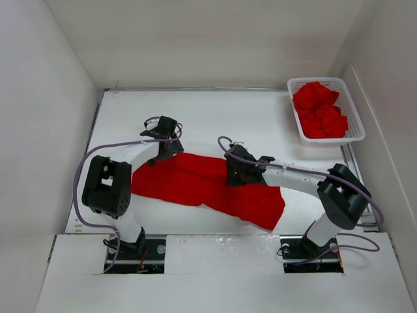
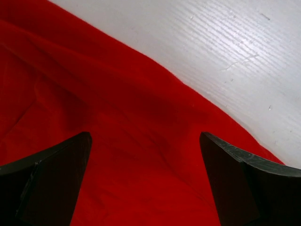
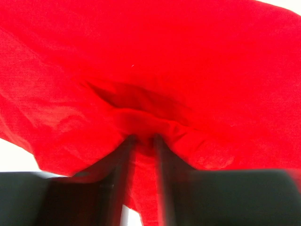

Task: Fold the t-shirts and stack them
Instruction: Fold the other side of the tshirt into a rectangle, then rotate the tshirt 90 degrees

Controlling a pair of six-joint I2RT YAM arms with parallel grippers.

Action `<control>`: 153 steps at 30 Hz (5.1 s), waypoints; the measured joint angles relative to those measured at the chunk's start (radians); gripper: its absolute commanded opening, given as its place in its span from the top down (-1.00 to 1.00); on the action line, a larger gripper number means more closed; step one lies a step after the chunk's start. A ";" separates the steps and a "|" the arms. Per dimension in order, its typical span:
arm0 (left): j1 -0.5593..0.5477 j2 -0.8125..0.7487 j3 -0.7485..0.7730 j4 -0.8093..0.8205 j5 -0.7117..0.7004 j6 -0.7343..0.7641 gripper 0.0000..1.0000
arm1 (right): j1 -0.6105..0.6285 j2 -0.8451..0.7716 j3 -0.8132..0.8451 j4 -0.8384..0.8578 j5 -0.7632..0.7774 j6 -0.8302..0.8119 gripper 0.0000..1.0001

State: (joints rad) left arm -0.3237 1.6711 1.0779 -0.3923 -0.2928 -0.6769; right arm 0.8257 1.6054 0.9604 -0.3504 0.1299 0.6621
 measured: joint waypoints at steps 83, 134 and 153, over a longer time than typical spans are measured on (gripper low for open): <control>-0.822 0.214 0.184 -0.164 0.012 -0.239 -0.99 | -0.439 0.667 0.897 -0.207 -0.111 0.095 -1.00; 0.042 -0.410 -0.124 -0.021 0.351 0.031 -0.99 | -0.449 1.049 1.572 -0.423 0.079 -0.006 -1.00; -0.158 -0.276 -0.170 -0.007 0.333 0.040 -0.99 | -0.305 0.436 0.986 -0.151 0.098 -0.203 -1.00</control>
State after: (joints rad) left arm -0.4812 1.3952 0.9077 -0.3996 0.0402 -0.6373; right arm 0.5205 2.0415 1.9465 -0.5014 0.2276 0.4591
